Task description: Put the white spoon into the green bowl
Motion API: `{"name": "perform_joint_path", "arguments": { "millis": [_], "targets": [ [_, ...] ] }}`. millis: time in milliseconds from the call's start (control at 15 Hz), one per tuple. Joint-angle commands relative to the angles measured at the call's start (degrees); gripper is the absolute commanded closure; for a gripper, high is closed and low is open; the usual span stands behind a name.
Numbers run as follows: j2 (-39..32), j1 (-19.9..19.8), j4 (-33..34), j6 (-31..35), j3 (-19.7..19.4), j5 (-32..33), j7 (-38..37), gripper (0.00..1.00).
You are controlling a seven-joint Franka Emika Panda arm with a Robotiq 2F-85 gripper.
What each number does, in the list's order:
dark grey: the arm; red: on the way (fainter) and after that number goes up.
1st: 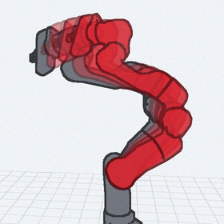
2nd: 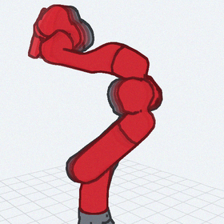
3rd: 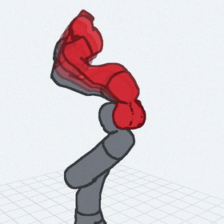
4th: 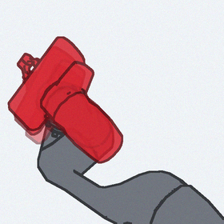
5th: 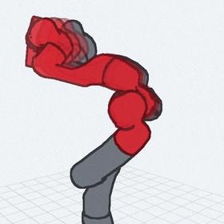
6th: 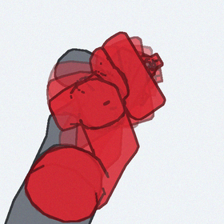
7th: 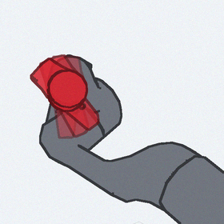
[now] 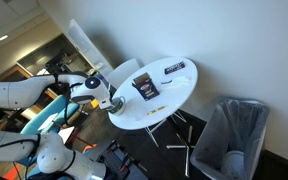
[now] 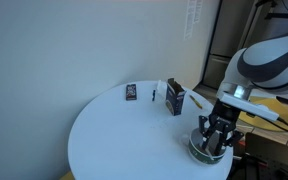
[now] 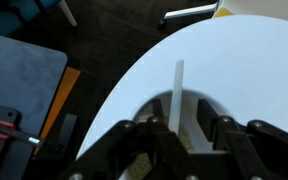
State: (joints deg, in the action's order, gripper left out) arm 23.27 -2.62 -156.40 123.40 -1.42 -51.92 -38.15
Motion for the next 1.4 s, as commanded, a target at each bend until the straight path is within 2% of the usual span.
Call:
{"name": "perform_joint_path", "arguments": {
  "millis": [0,200,267,533,933,1333],
  "targets": [
    [1.7,-0.7,1.3,-0.5,2.5,1.4,-0.9,0.27],
    [3.9,-1.0,2.7,-1.2,4.7,5.7,-4.1,0.05],
    [4.5,-1.1,3.2,-1.4,5.2,7.3,-4.9,0.00],
    [8.2,-1.2,5.5,-2.0,7.4,15.7,-10.3,0.00],
    [12.9,-2.3,9.5,-2.9,12.5,34.4,-21.6,0.00],
    [12.0,-2.7,16.2,-8.3,16.2,47.8,-30.4,0.00]
  ]
}}
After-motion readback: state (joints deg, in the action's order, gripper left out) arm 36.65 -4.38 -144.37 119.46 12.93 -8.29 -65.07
